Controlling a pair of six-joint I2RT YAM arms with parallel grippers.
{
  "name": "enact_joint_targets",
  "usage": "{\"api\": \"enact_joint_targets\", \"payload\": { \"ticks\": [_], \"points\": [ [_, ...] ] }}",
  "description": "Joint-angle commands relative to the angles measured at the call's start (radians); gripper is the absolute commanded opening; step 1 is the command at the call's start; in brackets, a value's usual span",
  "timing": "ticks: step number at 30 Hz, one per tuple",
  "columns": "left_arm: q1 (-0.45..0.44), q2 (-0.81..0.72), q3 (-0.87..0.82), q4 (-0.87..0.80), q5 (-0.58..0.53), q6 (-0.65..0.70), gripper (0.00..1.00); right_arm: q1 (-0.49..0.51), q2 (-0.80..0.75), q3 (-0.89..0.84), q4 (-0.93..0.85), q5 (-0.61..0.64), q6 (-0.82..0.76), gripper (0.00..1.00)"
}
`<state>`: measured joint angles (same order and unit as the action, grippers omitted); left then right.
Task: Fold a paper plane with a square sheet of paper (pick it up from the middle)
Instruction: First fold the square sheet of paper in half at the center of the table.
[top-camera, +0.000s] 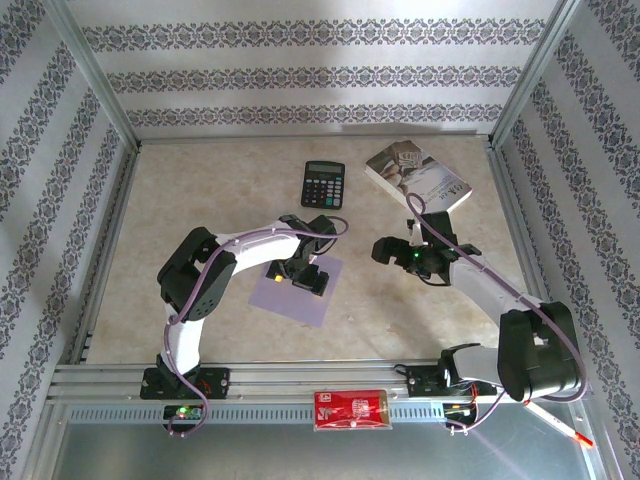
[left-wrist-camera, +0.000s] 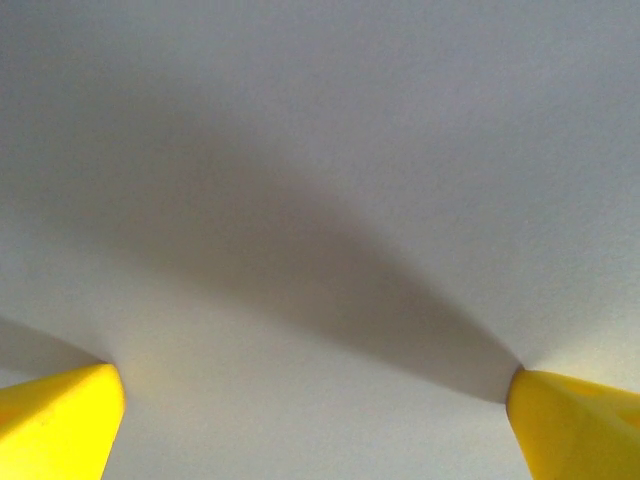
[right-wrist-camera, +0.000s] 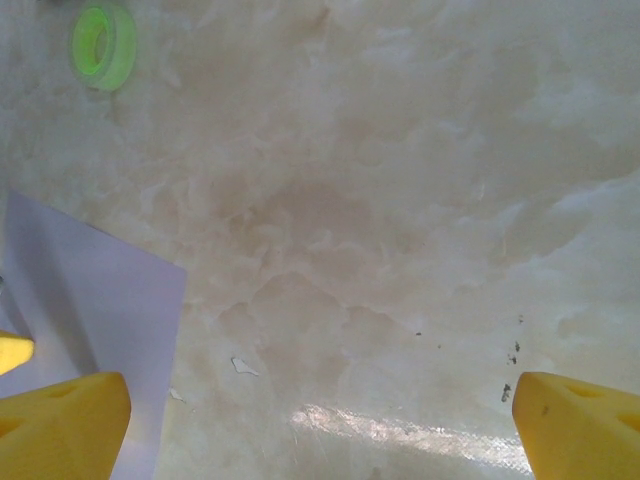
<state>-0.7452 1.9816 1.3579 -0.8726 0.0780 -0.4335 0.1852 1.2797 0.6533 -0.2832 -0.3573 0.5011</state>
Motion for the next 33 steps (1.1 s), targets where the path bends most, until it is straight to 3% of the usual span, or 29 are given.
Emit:
{"api": "enact_joint_targets", "payload": {
  "ticks": [1, 24, 28, 33],
  "points": [
    [-0.008, 0.019, -0.038, -0.001, -0.001, -0.005, 0.98, -0.003, 0.007, 0.009, 0.014, -0.021, 0.014, 0.98],
    [-0.008, -0.046, -0.079, 0.065, 0.026, -0.042, 0.84, 0.003, 0.023, 0.003, 0.021, -0.027, 0.028, 0.98],
    [-0.008, -0.075, -0.1, 0.115, 0.056, -0.069, 0.72, 0.005, 0.027, 0.004, 0.024, -0.029, 0.028, 0.98],
    [-0.008, -0.152, -0.165, 0.258, 0.155, -0.107, 0.49, 0.008, 0.029, 0.012, 0.017, -0.029, 0.02, 0.98]
  ]
}}
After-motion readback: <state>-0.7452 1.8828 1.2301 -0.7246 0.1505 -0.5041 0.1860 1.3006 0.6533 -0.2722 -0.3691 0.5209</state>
